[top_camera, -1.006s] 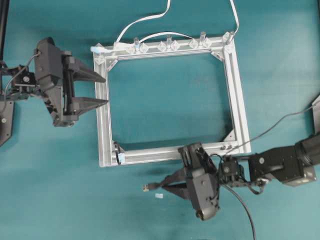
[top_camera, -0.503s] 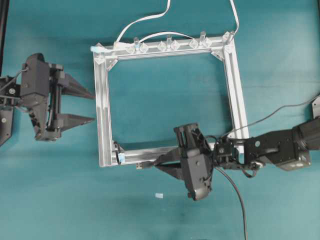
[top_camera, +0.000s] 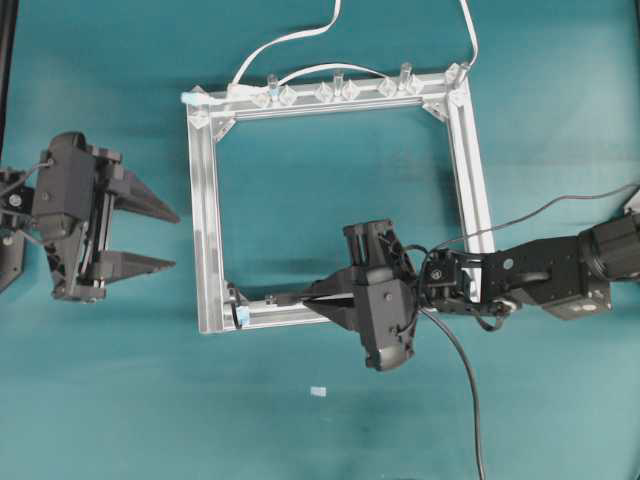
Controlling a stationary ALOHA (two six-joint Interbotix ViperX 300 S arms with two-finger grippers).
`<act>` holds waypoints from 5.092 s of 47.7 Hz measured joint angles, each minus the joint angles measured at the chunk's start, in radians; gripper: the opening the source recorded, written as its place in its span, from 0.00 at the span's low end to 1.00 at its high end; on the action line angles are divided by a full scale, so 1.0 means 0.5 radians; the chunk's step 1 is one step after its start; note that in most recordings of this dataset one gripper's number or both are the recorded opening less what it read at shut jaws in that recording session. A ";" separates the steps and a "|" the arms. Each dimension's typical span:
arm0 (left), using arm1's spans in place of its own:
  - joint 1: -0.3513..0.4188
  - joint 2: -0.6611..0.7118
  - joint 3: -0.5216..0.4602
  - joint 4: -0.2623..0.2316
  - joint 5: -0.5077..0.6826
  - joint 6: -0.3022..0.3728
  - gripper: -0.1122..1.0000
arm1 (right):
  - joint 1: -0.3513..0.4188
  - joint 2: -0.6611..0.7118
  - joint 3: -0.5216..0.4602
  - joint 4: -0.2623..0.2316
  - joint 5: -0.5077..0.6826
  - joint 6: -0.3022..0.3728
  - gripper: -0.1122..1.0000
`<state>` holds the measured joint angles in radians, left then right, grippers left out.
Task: Insert the wire through the string loop located on the left side.
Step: 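Lift the USB cable and carry it toward the zip-tie loop at the frame corner, then push the USB plug through the black zip-tie loop with the right gripper, then move the left gripper to the USB plug emerging from the loop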
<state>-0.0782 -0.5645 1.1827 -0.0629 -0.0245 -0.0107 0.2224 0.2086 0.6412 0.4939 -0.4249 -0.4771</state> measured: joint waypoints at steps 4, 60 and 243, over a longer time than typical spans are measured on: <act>-0.015 0.000 0.000 0.000 0.028 0.000 0.74 | -0.006 0.003 0.000 -0.015 0.000 0.000 0.20; -0.037 0.000 0.006 0.000 0.061 0.000 0.74 | -0.012 0.000 0.000 -0.028 0.000 -0.003 0.20; -0.043 0.000 0.006 0.000 0.061 -0.003 0.74 | -0.110 0.365 -0.534 -0.141 0.132 0.000 0.20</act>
<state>-0.0997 -0.5645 1.1858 -0.0629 0.0061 -0.0123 0.1672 0.3912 0.3743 0.4234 -0.3590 -0.4771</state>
